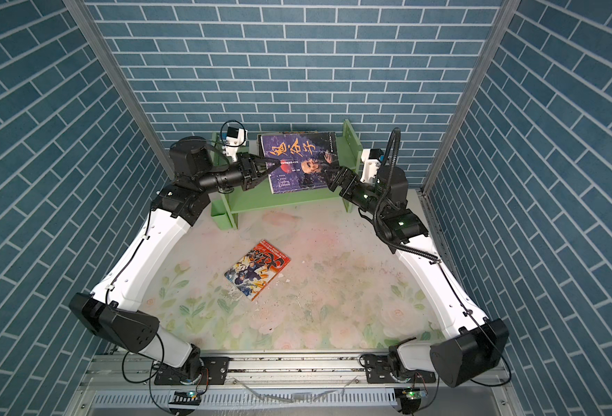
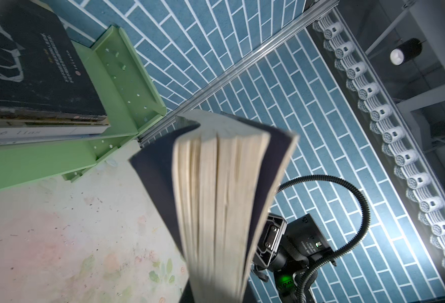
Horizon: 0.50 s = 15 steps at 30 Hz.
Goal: Stacking books/files
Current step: Pick up the book from the book.
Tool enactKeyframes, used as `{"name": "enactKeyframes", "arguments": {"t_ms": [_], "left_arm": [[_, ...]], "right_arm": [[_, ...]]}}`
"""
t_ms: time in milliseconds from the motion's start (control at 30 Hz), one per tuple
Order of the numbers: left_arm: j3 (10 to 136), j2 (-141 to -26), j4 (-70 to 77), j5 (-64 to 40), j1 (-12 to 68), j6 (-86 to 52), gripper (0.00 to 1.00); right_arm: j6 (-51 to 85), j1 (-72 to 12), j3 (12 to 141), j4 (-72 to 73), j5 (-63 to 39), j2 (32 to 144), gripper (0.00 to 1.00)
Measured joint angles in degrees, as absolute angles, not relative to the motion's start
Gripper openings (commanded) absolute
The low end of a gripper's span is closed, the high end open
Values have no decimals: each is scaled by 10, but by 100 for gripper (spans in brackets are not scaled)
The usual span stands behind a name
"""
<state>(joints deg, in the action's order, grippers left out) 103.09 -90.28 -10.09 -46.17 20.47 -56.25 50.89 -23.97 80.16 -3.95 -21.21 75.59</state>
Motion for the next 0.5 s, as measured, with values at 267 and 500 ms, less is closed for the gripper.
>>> {"name": "enactKeyframes", "arguments": {"t_ms": [267,500], "left_arm": [[1042,-915,-50,-472,204,-592,5],[1042,-916,-32,-483,204,-610,5]], "right_arm": [[528,-228,796,-30,-215,753,96],[572,-217,796,41,-237,779,84]]}}
